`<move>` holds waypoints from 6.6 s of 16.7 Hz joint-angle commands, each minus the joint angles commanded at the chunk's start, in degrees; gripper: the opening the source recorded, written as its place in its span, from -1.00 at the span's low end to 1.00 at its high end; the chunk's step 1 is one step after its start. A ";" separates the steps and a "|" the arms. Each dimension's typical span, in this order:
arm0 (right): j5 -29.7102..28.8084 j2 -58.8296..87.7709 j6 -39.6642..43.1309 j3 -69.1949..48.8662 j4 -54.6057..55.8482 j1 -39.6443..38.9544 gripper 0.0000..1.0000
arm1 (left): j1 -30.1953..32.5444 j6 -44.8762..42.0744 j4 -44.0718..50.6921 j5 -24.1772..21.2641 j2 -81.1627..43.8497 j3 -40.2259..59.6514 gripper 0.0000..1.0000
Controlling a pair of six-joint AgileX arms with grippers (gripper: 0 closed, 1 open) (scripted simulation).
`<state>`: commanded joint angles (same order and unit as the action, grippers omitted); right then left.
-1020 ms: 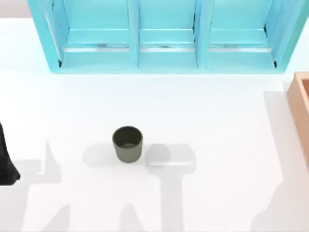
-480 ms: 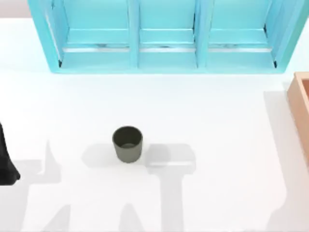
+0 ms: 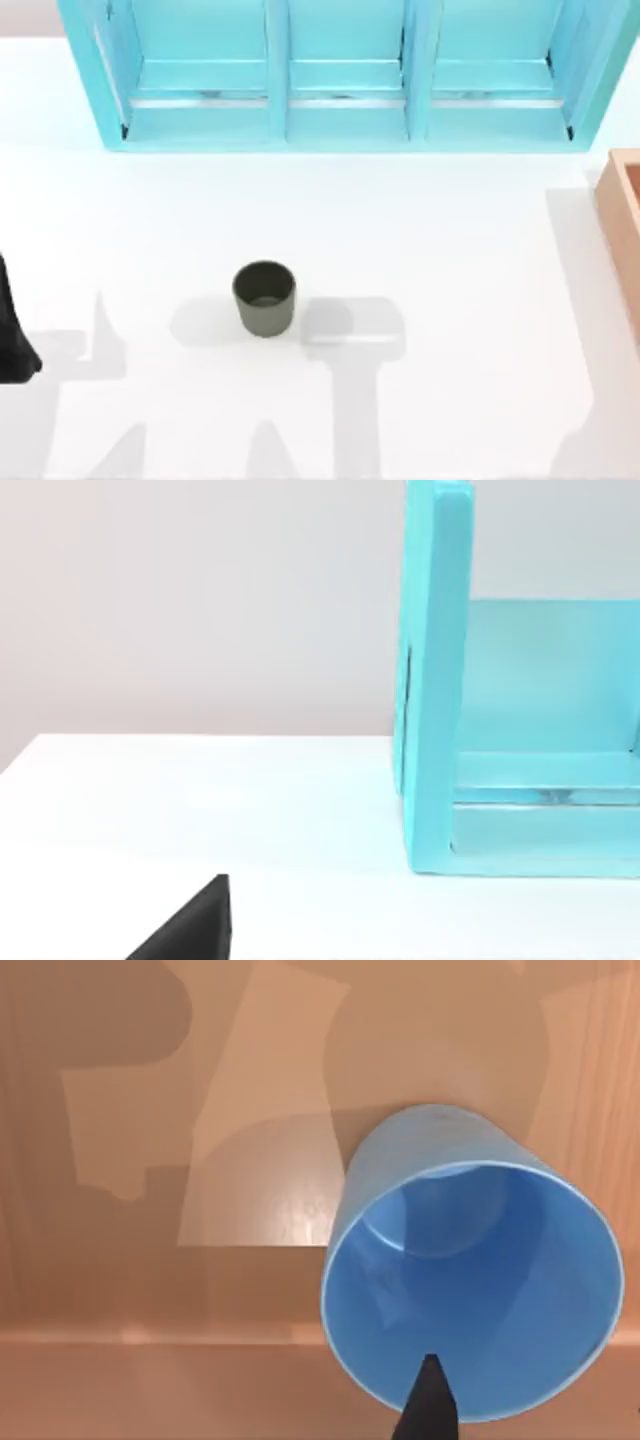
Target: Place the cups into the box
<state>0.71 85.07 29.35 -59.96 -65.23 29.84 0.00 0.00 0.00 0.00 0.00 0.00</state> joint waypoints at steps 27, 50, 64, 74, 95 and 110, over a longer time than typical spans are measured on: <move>0.00 0.01 0.36 -22.80 -22.80 0.42 1.00 | 0.00 0.00 0.00 0.00 0.00 0.00 1.00; -12.49 45.61 -69.44 -70.70 -19.20 -72.24 1.00 | 0.00 0.00 0.00 0.00 0.00 0.00 1.00; -15.43 56.68 -86.39 -82.29 -16.05 -86.55 1.00 | 0.00 0.00 0.00 0.00 0.00 0.00 1.00; -15.12 59.83 -83.77 -66.72 3.48 -84.06 1.00 | 0.00 0.00 0.00 0.00 0.00 0.00 1.00; -15.11 59.90 -83.73 -66.47 3.76 -84.03 -1.00 | 0.00 0.00 0.00 0.00 0.00 0.00 1.00; -13.76 39.15 -77.15 -50.98 0.85 -78.08 -1.00 | 0.00 0.00 0.00 0.00 0.00 0.00 1.00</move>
<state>-13.05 124.21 -47.80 -110.94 -64.38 -48.24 0.00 0.00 0.00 0.00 0.00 0.00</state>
